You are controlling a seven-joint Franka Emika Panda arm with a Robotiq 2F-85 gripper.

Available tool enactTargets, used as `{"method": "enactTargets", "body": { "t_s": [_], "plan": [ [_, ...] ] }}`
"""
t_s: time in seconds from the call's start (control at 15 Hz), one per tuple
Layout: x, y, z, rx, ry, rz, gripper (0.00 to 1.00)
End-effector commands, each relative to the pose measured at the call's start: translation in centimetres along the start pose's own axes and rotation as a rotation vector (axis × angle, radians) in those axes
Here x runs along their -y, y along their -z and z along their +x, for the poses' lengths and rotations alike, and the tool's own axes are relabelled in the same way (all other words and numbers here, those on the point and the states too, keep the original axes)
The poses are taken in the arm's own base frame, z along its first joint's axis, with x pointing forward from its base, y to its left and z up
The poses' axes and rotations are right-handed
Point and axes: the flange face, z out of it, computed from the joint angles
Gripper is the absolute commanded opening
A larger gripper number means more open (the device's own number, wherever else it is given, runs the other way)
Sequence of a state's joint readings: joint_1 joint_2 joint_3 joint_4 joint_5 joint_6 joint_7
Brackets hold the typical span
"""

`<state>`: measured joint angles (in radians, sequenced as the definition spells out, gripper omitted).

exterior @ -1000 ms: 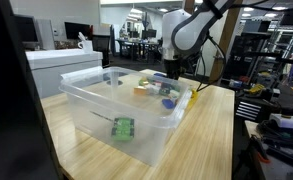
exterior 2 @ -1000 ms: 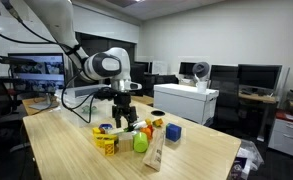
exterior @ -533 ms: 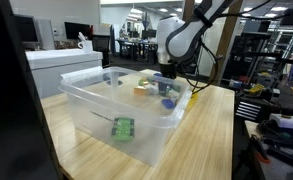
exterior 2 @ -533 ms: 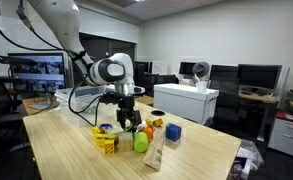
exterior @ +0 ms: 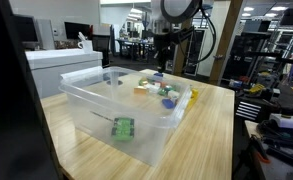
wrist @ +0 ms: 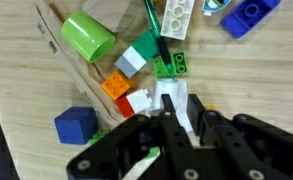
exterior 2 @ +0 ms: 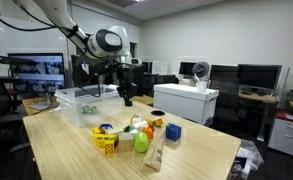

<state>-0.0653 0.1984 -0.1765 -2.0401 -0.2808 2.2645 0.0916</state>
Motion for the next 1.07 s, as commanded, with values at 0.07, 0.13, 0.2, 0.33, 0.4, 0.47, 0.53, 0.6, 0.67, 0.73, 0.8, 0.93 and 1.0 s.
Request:
{"method": "enactTargets", "body": {
  "t_s": [0.07, 0.13, 0.2, 0.33, 0.4, 0.47, 0.53, 0.6, 0.67, 0.73, 0.8, 0.93, 1.0],
  "plan": [
    [1.4, 9.4, -0.3, -0.083, 0.007, 0.066, 0.00],
    [1.5, 10.3, -0.1, -0.085, -0.003, 0.075, 0.00],
    [1.0, 9.6, -0.2, -0.039, -0.020, 0.053, 0.00],
    [-0.1, 8.0, -1.0, 0.006, -0.028, 0.012, 0.28],
    [-0.9, 6.4, -1.7, 0.040, -0.028, -0.011, 0.36],
    [-1.5, 4.9, -2.2, 0.055, -0.032, -0.027, 0.41],
    [-2.0, 3.3, -2.7, 0.079, -0.034, -0.039, 0.48],
    [-2.4, 1.9, -3.1, 0.101, -0.032, -0.050, 0.55],
    [-2.7, 0.4, -3.5, 0.124, -0.029, -0.058, 0.61],
    [-2.8, -1.0, -3.8, 0.143, -0.025, -0.062, 0.68],
    [-2.8, -2.2, -4.0, 0.157, -0.019, -0.064, 0.75],
    [-2.5, -4.6, -4.0, 0.176, -0.009, -0.058, 0.88],
    [-2.2, -6.0, -3.9, 0.184, -0.005, -0.055, 0.97]
  ]
}}
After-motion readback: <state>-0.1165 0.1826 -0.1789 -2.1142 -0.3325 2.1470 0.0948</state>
